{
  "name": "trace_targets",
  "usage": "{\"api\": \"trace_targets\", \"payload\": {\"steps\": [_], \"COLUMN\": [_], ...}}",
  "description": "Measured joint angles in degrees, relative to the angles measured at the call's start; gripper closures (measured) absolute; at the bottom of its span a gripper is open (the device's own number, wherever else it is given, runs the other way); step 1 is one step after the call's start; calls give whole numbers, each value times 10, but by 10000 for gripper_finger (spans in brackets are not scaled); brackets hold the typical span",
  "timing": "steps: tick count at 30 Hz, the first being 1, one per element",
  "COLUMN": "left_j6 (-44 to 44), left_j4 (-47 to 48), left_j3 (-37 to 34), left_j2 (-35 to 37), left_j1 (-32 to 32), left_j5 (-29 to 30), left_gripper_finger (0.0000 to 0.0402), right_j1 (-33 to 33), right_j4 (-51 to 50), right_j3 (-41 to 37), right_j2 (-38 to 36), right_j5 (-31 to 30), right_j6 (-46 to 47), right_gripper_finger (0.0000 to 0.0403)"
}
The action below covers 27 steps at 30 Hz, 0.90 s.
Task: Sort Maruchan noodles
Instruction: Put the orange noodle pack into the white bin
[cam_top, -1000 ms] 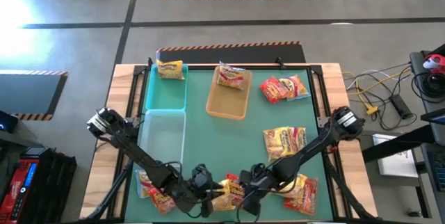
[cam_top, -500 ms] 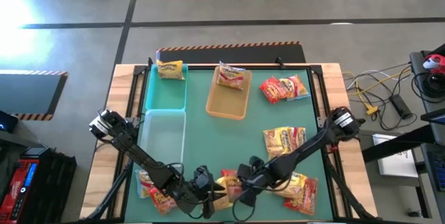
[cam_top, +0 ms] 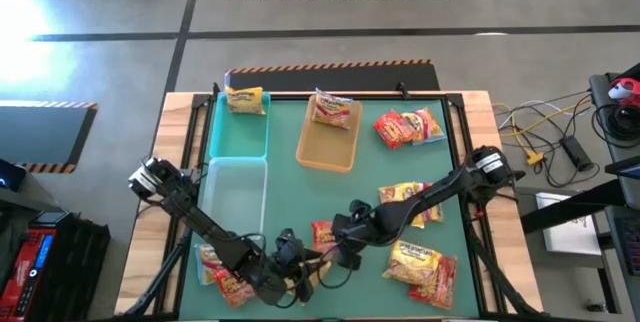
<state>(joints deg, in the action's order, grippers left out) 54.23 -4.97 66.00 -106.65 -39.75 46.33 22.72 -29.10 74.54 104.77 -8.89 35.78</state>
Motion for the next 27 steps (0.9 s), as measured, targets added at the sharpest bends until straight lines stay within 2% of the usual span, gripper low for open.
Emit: {"api": "trace_targets", "payload": {"steps": [6,9,16,23,27], "left_j6": [39,49,57,146,158], "left_j4": [24,24,24,23,17], "left_j3": [0,0,0,0,0], "left_j2": [0,0,-12,-52,-54], "left_j1": [25,37,39,40,40], "left_j5": [11,11,-8,-18,-18], "left_gripper_finger": [317,317,317,317,317], "right_j1": [-1,-3,-4,13,30], "right_j4": [-38,-70,-92,-13,48], "right_j3": [-2,-3,-19,-88,-125], "right_j2": [-57,-75,-99,-99,-105], "right_j5": [-5,-28,-32,-28,-5], "right_j6": [-50,-62,-56,40,82], "right_gripper_finger": [310,310,310,310,310]}}
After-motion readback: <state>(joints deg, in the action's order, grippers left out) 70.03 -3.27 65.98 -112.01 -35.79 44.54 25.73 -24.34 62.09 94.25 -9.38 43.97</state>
